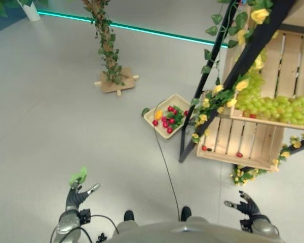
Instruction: Pick up the fruits from the basket on one side to the basket on the other side
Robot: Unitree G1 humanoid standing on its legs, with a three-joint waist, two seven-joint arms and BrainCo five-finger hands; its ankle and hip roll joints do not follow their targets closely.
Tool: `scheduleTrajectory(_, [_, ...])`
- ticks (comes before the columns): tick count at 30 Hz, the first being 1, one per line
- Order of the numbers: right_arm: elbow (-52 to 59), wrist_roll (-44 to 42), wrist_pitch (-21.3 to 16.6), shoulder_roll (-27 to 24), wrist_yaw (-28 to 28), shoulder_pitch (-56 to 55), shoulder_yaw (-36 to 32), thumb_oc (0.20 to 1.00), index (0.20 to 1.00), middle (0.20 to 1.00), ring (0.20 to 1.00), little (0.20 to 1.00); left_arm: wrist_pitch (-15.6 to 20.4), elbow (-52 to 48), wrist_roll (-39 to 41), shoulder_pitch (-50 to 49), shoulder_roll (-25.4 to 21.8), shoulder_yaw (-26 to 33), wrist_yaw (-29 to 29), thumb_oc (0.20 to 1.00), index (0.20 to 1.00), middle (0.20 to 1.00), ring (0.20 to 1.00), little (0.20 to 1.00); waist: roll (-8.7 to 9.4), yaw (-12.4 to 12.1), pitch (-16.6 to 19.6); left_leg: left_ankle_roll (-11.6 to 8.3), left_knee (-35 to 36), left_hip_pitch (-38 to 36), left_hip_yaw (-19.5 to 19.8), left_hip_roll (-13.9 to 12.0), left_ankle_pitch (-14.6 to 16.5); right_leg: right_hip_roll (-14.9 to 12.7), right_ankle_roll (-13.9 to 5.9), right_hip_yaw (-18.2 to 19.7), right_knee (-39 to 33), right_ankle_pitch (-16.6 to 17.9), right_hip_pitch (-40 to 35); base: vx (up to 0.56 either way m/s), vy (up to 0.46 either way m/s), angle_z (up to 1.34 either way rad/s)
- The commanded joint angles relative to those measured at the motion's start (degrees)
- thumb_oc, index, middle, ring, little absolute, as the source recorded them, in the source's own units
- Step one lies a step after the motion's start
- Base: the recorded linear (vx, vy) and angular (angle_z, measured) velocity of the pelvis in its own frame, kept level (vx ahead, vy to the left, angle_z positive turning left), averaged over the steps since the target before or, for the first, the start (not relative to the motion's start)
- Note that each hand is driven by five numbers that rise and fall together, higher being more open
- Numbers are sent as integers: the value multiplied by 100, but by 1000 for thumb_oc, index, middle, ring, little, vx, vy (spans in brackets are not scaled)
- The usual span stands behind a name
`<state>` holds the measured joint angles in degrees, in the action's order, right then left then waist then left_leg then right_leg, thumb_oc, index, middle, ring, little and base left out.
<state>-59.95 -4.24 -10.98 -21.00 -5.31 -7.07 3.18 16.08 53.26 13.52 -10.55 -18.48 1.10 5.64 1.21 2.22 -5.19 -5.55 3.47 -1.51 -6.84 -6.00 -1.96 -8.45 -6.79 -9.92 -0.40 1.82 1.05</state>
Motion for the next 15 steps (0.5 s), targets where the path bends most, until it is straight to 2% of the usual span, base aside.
scheduleTrajectory(1, [-2,-283,-142,50,-71,305,90,1000,1000,1000,1000,1000,-25,589,-482,332,-6,24,-36,1000,1000,1000,1000,1000,229,-22,-199,149,-743,-71,2,103,851,-155,-128,72,643,-356,176,0,0,0])
scheduleTrajectory(6, [-72,-243,-108,67,-17,364,210,1000,1000,1000,1000,1000,-269,1439,-645,416,191,11,-156,1000,1000,1000,1000,1000,222,-8,-173,154,-839,-94,-17,95,917,-144,-110,105,713,-404,176,0,0,0])
scheduleTrajectory(15, [-111,-267,-53,17,104,351,304,1000,1000,1000,1000,1000,-271,1371,-400,437,207,58,-237,1000,1000,1000,1000,1000,293,-122,-284,119,-1763,242,107,167,1181,-161,-7,142,724,-518,-16,2,-3,0])
